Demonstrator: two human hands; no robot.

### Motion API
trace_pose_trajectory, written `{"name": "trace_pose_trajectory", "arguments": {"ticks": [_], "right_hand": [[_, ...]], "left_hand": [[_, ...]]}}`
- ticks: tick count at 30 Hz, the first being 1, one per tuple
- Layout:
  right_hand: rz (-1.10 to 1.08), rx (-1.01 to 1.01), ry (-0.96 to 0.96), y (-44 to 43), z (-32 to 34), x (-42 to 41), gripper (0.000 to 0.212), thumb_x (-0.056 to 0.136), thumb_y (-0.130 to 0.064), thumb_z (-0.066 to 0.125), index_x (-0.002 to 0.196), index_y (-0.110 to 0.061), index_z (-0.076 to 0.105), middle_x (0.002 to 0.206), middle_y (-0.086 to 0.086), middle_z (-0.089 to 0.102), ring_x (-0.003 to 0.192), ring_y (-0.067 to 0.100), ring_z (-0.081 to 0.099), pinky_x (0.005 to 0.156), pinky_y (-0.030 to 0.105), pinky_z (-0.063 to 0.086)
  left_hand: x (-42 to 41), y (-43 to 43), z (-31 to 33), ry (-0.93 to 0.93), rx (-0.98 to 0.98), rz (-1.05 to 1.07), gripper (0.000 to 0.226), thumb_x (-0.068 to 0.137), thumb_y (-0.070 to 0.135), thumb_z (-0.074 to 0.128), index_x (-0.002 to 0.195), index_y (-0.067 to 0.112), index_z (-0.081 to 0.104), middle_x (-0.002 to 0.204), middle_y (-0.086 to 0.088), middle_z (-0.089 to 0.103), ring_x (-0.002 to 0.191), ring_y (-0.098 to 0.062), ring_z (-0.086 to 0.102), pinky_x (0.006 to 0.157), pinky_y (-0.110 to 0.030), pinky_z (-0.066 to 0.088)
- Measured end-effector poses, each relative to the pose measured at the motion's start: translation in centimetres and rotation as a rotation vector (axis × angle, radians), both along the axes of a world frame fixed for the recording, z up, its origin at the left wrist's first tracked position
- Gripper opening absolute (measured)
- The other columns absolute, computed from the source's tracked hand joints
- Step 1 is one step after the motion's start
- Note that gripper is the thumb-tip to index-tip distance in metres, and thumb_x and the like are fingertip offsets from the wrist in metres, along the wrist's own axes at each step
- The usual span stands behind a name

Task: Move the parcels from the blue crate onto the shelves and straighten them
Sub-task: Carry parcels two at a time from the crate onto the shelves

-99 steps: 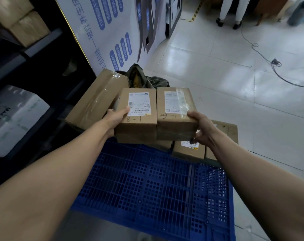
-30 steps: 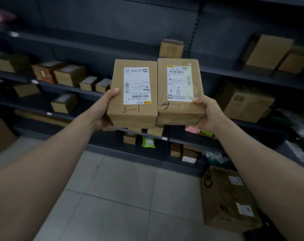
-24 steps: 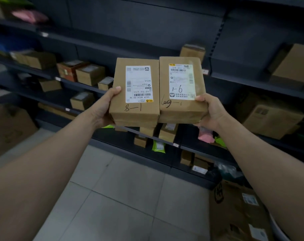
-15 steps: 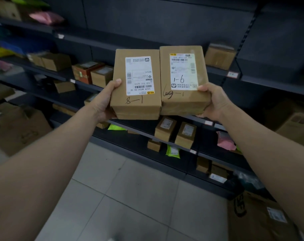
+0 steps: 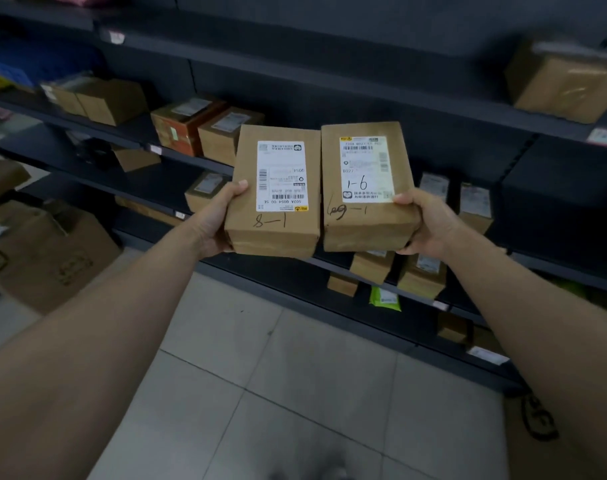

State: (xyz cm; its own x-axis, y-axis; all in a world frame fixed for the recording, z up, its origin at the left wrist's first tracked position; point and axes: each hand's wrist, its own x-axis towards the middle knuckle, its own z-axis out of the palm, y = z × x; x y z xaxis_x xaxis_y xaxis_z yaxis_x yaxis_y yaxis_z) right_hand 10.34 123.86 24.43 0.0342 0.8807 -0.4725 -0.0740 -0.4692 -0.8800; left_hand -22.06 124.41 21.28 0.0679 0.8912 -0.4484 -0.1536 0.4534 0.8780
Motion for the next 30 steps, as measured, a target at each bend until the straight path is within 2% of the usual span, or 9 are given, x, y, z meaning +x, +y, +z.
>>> {"name": "trace_pose_trajectory", "arguments": {"ticks": [4,8,12,16,18,22,24,27,30], "right_hand": [[0.029,-0.044,-0.019,3.7,-2.3,-0.3,0.035,0.071,-0.028,0.065,0.106,-0.025,0.062,0.108,0.006,0.066,0.103,0.027,0.058,0.076,0.043,0.048],[0.037,-0.092,-0.045,7.1,-4.9,-0.5,0.037,0.072,-0.027,0.065,0.109,-0.024,0.062,0.112,0.007,0.063,0.103,0.026,0.057,0.079,0.042,0.047],[0.020,-0.127,-0.048,9.0,-7.7,-0.9,0.029,0.073,-0.028,0.065,0.101,-0.025,0.064,0.109,0.006,0.063,0.100,0.024,0.056,0.076,0.040,0.046],[-0.024,-0.145,-0.031,10.2,-10.5,-1.3,0.024,0.073,-0.026,0.065,0.098,-0.026,0.068,0.099,0.002,0.070,0.098,0.024,0.061,0.073,0.038,0.050],[-0.077,-0.154,-0.004,10.4,-12.0,-1.7,0.025,0.071,-0.024,0.066,0.096,-0.025,0.069,0.096,0.003,0.071,0.098,0.024,0.062,0.078,0.039,0.051],[-0.165,-0.199,0.035,10.0,-15.9,-3.5,0.040,0.069,-0.024,0.067,0.109,-0.023,0.063,0.116,0.007,0.064,0.109,0.028,0.057,0.094,0.048,0.045],[-0.207,-0.218,0.042,9.5,-18.1,-4.5,0.038,0.067,-0.024,0.067,0.105,-0.023,0.063,0.114,0.006,0.062,0.106,0.027,0.055,0.091,0.044,0.045],[-0.264,-0.265,0.035,8.1,-21.5,-5.6,0.033,0.065,-0.025,0.067,0.098,-0.024,0.064,0.103,0.004,0.065,0.096,0.024,0.057,0.077,0.037,0.046],[-0.304,-0.310,0.052,6.8,-24.7,-5.4,0.029,0.068,-0.024,0.066,0.096,-0.025,0.065,0.098,0.003,0.068,0.092,0.024,0.061,0.074,0.037,0.049]], "left_hand": [[-1.4,3.5,-2.7,0.023,-0.050,0.007,0.044,0.076,0.060,0.060,0.103,0.026,0.065,0.089,-0.002,0.074,0.090,-0.023,0.066,0.082,-0.041,0.053],[-2.2,6.6,-6.3,0.023,-0.081,-0.010,0.047,0.072,0.062,0.063,0.102,0.027,0.067,0.091,-0.003,0.075,0.087,-0.023,0.069,0.074,-0.040,0.055],[-2.7,9.1,-10.1,0.007,-0.141,-0.035,0.055,0.064,0.064,0.067,0.105,0.027,0.067,0.094,-0.004,0.075,0.090,-0.024,0.069,0.077,-0.042,0.055],[-2.8,11.8,-13.2,0.028,-0.204,-0.093,0.050,0.069,0.064,0.064,0.105,0.028,0.066,0.090,-0.003,0.076,0.089,-0.024,0.068,0.068,-0.039,0.057],[-2.9,13.2,-14.3,0.045,-0.235,-0.122,0.047,0.071,0.063,0.064,0.103,0.028,0.066,0.087,-0.003,0.076,0.086,-0.023,0.068,0.065,-0.037,0.057],[-4.4,15.6,-17.3,0.047,-0.261,-0.225,0.047,0.070,0.062,0.065,0.104,0.028,0.066,0.089,-0.005,0.076,0.089,-0.026,0.067,0.066,-0.039,0.056],[-5.4,16.6,-19.2,0.056,-0.274,-0.283,0.046,0.072,0.061,0.064,0.105,0.030,0.065,0.091,-0.005,0.076,0.092,-0.027,0.066,0.069,-0.041,0.055],[-6.2,17.5,-22.6,0.064,-0.305,-0.384,0.042,0.077,0.061,0.060,0.108,0.034,0.065,0.099,-0.004,0.075,0.094,-0.026,0.067,0.073,-0.042,0.054],[-5.8,18.1,-25.8,0.067,-0.312,-0.468,0.031,0.082,0.059,0.055,0.103,0.040,0.068,0.105,-0.002,0.073,0.098,-0.026,0.067,0.082,-0.047,0.053]]}}
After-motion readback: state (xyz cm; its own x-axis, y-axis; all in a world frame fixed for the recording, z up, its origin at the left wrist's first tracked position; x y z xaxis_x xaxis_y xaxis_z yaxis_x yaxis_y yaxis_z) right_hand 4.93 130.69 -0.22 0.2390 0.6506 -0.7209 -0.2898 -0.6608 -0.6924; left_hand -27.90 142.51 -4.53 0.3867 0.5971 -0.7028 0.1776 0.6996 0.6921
